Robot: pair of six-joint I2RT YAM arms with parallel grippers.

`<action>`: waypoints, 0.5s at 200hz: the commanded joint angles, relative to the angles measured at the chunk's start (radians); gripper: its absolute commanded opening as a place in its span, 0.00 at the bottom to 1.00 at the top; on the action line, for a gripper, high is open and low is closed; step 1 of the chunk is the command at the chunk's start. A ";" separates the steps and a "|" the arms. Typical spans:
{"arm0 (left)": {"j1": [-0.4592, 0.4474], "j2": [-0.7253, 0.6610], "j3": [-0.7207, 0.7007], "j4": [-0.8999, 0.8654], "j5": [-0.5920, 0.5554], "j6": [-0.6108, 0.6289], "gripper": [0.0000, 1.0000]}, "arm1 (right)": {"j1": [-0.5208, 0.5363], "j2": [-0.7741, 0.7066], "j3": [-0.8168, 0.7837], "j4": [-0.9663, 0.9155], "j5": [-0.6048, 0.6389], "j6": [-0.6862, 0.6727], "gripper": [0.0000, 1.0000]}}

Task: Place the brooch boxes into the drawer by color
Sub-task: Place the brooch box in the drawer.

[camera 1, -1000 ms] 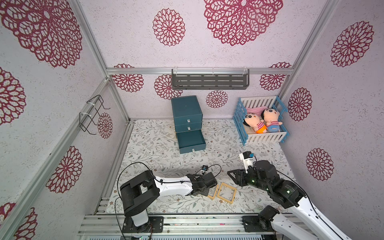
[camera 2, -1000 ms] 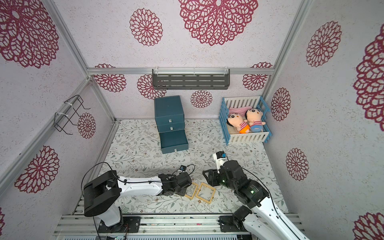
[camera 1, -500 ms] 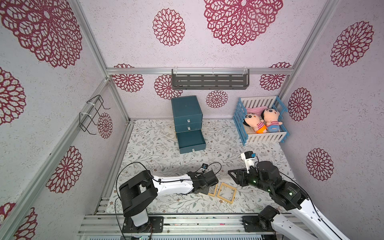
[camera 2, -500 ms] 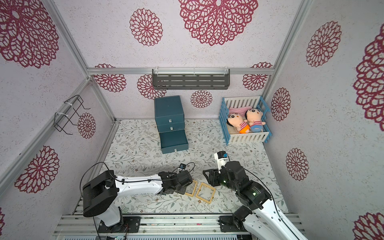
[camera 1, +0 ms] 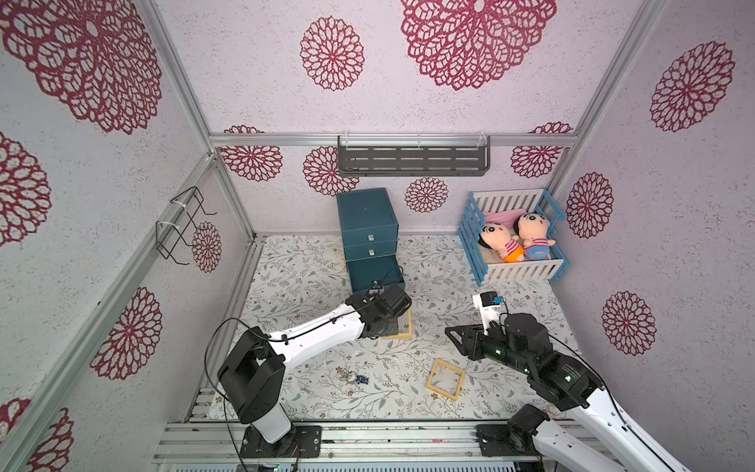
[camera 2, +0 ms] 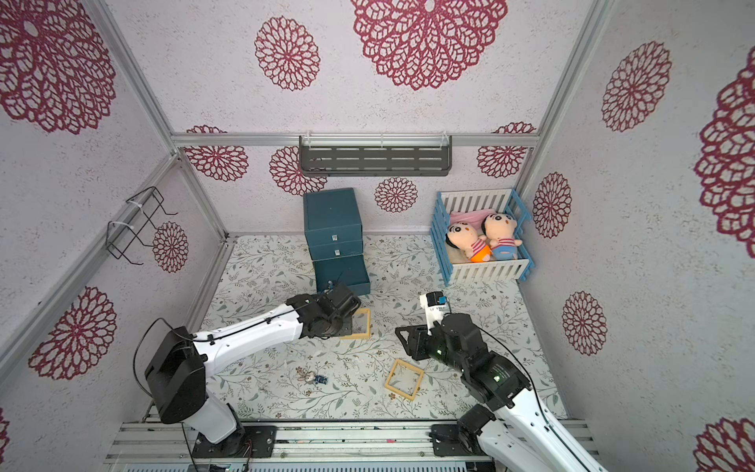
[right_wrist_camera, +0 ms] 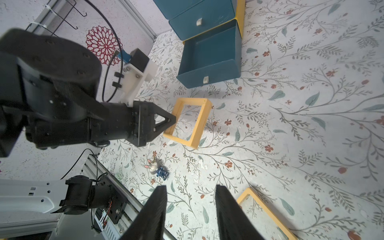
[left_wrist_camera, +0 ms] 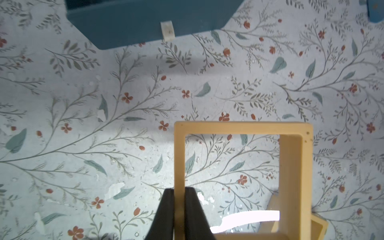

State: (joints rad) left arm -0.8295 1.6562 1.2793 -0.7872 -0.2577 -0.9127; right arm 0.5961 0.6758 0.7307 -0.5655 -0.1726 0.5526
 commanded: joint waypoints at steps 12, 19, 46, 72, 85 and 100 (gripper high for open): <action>0.095 0.027 0.085 -0.103 0.010 0.003 0.00 | 0.002 0.037 0.006 0.109 0.016 0.006 0.44; 0.114 0.040 0.110 -0.120 0.014 0.008 0.00 | 0.002 0.046 0.008 0.119 0.018 0.006 0.44; 0.176 0.100 0.210 -0.181 0.013 0.039 0.00 | 0.002 0.075 0.010 0.158 0.022 0.002 0.44; 0.232 0.163 0.297 -0.223 0.015 0.055 0.00 | 0.002 0.102 0.018 0.204 0.032 -0.007 0.44; 0.255 0.193 0.335 -0.238 0.014 0.062 0.00 | 0.001 0.125 0.025 0.227 0.036 -0.013 0.44; 0.278 0.221 0.368 -0.242 0.015 0.068 0.00 | 0.001 0.152 0.037 0.251 0.041 -0.019 0.44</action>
State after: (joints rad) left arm -0.5888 1.8397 1.5936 -0.9794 -0.2443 -0.8715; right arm 0.5961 0.7982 0.7307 -0.4061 -0.1688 0.5507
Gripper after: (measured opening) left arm 0.118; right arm 0.438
